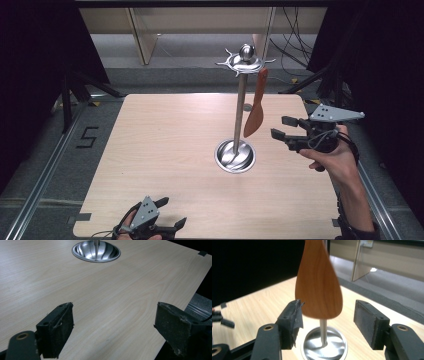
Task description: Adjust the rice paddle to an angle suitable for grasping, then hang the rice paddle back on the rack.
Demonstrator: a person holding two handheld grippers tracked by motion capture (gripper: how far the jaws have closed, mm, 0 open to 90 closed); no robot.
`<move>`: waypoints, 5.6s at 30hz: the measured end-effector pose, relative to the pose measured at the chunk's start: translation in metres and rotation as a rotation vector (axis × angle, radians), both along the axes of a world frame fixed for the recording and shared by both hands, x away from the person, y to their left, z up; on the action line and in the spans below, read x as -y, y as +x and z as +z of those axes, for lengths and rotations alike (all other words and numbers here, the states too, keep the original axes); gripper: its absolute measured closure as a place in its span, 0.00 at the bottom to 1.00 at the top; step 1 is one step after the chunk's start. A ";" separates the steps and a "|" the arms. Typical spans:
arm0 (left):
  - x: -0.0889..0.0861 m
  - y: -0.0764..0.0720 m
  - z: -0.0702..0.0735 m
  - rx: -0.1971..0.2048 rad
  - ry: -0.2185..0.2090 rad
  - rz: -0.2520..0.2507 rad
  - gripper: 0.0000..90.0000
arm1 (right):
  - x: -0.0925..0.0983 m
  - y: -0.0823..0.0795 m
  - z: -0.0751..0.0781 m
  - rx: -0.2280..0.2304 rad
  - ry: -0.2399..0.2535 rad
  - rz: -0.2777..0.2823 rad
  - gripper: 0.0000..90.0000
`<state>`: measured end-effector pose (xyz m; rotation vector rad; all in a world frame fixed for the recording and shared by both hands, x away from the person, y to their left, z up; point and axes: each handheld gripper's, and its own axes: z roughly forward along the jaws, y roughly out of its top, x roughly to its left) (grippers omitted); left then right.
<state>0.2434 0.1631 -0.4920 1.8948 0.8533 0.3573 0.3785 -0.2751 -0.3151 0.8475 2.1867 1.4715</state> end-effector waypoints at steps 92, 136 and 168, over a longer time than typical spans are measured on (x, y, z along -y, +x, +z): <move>0.001 -0.002 -0.001 0.004 0.008 -0.002 0.16 | -0.007 -0.049 -0.149 -0.337 -0.114 0.061 0.33; 0.000 -0.001 -0.002 0.000 0.024 -0.001 0.16 | 0.008 -0.077 -0.161 -0.371 -0.148 0.028 0.30; 0.002 -0.002 -0.003 -0.004 0.013 0.002 0.16 | 0.018 -0.089 -0.165 -0.334 -0.240 -0.008 0.20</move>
